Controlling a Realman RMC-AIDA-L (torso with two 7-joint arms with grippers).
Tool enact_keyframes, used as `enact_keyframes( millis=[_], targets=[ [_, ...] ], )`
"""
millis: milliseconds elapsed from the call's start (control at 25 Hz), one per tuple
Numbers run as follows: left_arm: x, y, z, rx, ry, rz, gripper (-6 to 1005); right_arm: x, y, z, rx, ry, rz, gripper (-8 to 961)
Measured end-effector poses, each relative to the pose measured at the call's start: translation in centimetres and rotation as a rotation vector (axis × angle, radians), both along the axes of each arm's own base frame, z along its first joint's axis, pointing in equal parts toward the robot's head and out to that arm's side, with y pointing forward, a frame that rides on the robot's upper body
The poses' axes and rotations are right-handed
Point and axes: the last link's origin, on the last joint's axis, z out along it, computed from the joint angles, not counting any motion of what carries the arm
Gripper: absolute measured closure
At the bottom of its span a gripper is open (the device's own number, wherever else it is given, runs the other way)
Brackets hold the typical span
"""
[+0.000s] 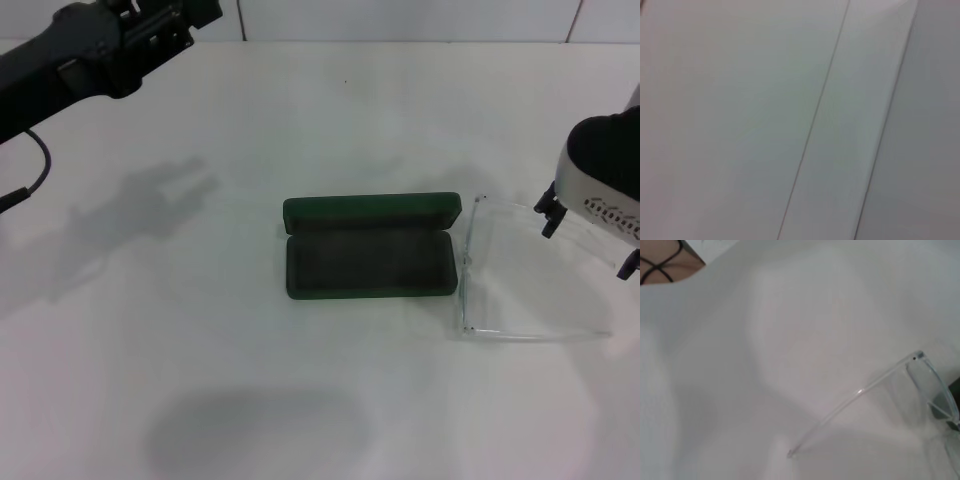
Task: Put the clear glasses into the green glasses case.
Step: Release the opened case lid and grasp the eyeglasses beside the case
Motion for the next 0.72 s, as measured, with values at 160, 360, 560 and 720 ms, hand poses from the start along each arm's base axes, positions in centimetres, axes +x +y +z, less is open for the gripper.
enact_keyframes(
  millis=[160, 360, 560, 720],
  targets=[
    [-0.8, 0.2, 0.0, 0.007, -0.01, 0.024, 572, 0.1, 0.1, -0.1, -0.009, -0.017, 0.017, 277],
    [-1.8, 0.1, 0.0, 0.041, -0.039, 0.045, 572, 0.1, 0.2, -0.6, -0.063, 0.001, 0.08, 324],
    [-2.3, 0.0, 0.1, 0.059, -0.057, 0.054, 572, -0.2, 0.4, -1.5, -0.144, 0.075, 0.165, 378],
    [-2.4, -0.1, 0.4, 0.066, -0.062, 0.053, 572, -0.2, 0.8, -2.0, -0.169, 0.095, 0.2, 390]
  ],
)
